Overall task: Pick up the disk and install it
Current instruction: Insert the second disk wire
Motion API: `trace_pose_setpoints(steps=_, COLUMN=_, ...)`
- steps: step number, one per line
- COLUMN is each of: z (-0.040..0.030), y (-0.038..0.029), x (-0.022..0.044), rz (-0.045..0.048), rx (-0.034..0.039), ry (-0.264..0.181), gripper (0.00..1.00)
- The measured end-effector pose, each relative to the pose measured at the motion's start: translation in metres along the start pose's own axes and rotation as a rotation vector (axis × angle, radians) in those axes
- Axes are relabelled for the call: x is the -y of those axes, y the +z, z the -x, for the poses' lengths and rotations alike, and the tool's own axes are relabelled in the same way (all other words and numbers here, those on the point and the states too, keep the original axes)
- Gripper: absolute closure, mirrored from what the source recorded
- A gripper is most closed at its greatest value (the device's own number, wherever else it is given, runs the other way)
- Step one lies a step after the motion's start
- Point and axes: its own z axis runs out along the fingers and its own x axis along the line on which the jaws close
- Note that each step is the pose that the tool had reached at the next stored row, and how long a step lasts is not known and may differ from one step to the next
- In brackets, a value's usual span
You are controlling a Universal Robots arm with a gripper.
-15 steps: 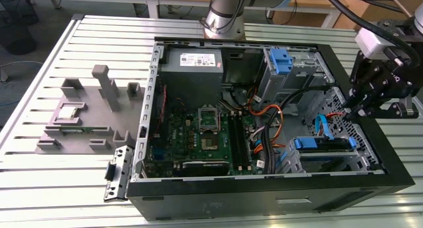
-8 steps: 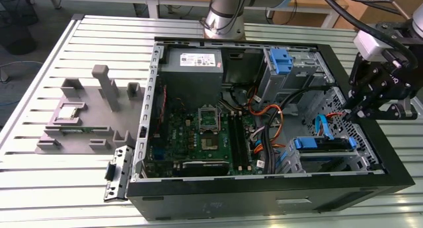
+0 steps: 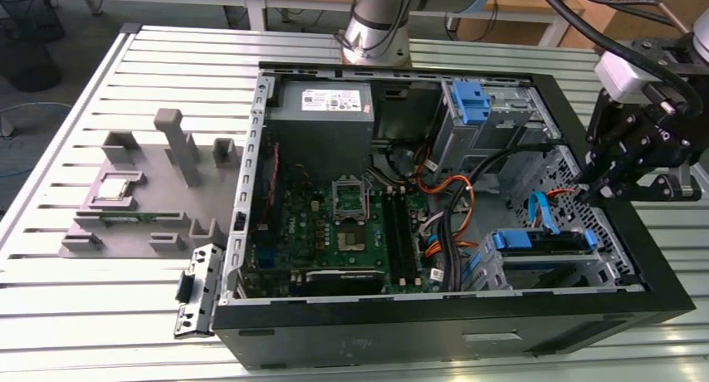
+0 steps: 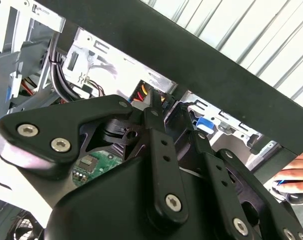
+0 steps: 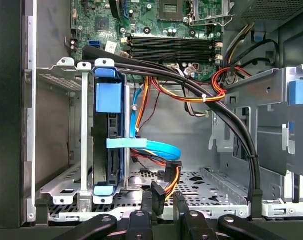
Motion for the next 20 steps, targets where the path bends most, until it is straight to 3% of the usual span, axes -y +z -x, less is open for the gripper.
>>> trace_pose_setpoints(steps=14, z=0.0, y=0.0005, x=0.0001, rz=0.0, rx=-0.0035, ry=0.0, gripper=0.69)
trace_pose_setpoints(steps=16, z=-0.0001, y=0.0005, x=0.0001, rz=0.0, rx=-0.0035, ry=0.0, gripper=0.71)
trace_pose_setpoints(steps=17, z=0.0, y=0.0005, x=0.0001, rz=0.0, rx=-0.0036, ry=0.0, gripper=0.78)
trace_pose_setpoints(steps=20, z=-0.0001, y=0.0005, x=0.0001, rz=0.0, rx=-0.0038, ry=0.0, gripper=0.78)
